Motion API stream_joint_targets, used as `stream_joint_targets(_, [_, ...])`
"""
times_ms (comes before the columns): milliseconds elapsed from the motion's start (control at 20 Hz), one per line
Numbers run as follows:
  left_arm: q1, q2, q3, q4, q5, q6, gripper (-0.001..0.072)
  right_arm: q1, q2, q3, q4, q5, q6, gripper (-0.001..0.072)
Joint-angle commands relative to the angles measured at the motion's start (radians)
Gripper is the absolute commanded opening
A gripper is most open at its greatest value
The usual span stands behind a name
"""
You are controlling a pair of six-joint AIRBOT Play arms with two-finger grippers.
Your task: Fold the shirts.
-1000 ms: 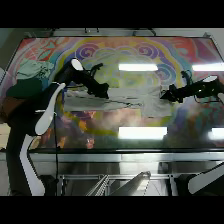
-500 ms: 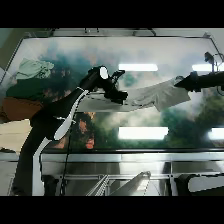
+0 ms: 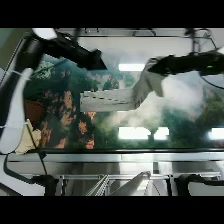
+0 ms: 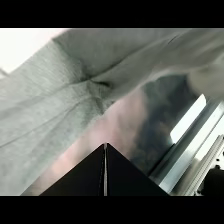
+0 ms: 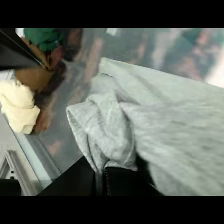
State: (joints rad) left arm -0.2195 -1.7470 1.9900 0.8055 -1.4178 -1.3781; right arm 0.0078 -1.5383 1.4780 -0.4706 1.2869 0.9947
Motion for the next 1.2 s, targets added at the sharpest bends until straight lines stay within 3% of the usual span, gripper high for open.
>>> stream_joint_targets(0, [0.161,0.109,-0.006,-0.030,-0.106,0.021,0.0026,0.295,-0.084,0.005,-0.069,-0.257,0.025,0.0017])
stream_joint_targets(150, [0.244,0.121,-0.006,-0.039,-0.169,0.037,0.0027,0.483,-0.265,0.054,-0.071,-0.381,0.027,0.0018])
stream_joint_targets(350, [0.280,0.126,-0.134,-0.118,-0.165,0.079,0.0027,0.631,-0.533,0.323,-0.072,-0.385,0.030,0.0020])
stream_joint_targets(400, [0.280,0.126,-0.177,-0.137,-0.165,0.093,0.0026,0.645,-0.570,0.386,-0.072,-0.343,0.030,0.0104])
stream_joint_targets(450, [0.280,0.126,-0.218,-0.158,-0.161,0.107,0.0026,0.652,-0.591,0.437,-0.064,-0.297,0.031,0.0362])
stream_joint_targets(500, [0.280,0.126,-0.247,-0.173,-0.152,0.117,0.0026,0.653,-0.591,0.467,-0.060,-0.262,0.030,0.0399])
stream_joint_targets(700, [0.315,0.145,-0.262,-0.180,-0.129,0.125,0.0026,0.579,-0.518,0.507,-0.077,-0.212,0.032,0.0389])
stream_joint_targets(900, [0.393,0.203,-0.263,-0.177,-0.163,0.133,0.0026,0.345,-0.408,0.507,-0.295,-0.037,0.209,0.0374])
stream_joint_targets(1000, [0.442,0.226,-0.263,-0.177,-0.189,0.136,0.0026,0.204,-0.375,0.507,-0.294,0.072,0.269,0.0313])
stream_joint_targets(1150, [0.498,0.249,-0.263,-0.177,-0.246,0.139,0.0026,0.037,-0.340,0.439,-0.305,0.156,0.335,0.0307])
